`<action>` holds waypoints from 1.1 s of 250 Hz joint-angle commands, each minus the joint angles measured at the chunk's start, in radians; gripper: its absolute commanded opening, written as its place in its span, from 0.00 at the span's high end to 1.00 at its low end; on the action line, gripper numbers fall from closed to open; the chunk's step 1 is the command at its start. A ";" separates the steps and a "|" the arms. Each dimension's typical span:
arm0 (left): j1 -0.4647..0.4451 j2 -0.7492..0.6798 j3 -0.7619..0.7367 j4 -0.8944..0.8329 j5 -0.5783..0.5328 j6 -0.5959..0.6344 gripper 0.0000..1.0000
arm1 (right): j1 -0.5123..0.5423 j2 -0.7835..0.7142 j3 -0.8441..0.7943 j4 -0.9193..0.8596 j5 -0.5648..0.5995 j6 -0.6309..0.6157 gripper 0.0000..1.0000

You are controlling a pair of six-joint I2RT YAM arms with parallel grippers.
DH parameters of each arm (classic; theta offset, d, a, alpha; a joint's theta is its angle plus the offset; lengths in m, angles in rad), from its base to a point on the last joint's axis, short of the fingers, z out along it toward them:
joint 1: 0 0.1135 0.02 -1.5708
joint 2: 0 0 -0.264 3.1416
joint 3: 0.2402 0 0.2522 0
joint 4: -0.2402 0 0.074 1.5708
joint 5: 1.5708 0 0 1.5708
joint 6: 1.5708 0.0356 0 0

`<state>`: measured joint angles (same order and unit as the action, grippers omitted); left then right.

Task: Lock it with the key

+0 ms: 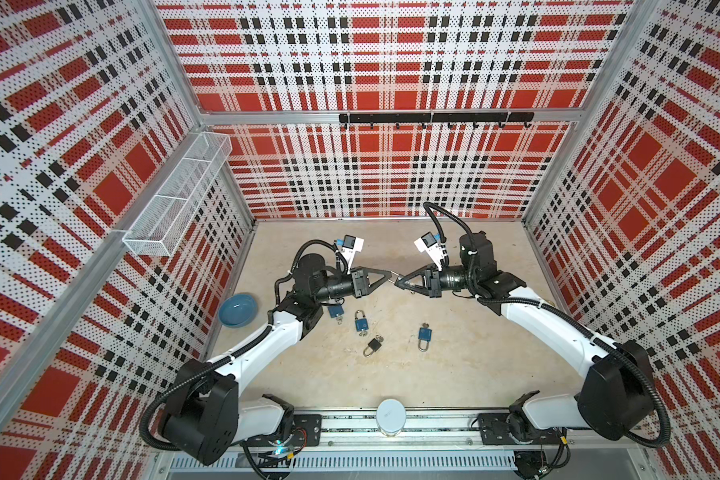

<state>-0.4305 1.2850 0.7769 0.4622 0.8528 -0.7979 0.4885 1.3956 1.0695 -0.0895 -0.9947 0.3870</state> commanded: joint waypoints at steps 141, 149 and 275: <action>-0.022 0.015 -0.027 -0.022 -0.047 0.036 1.00 | 0.030 0.005 0.027 0.171 -0.151 0.038 1.00; -0.025 0.016 -0.027 -0.022 -0.048 0.039 1.00 | 0.028 0.006 0.027 0.179 -0.156 0.043 1.00; -0.081 0.034 -0.034 -0.021 -0.055 0.049 1.00 | 0.027 0.014 0.024 0.220 -0.149 0.078 1.00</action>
<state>-0.4553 1.2827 0.7643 0.5007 0.8070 -0.7650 0.4763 1.4109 1.0695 -0.0425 -1.0424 0.4572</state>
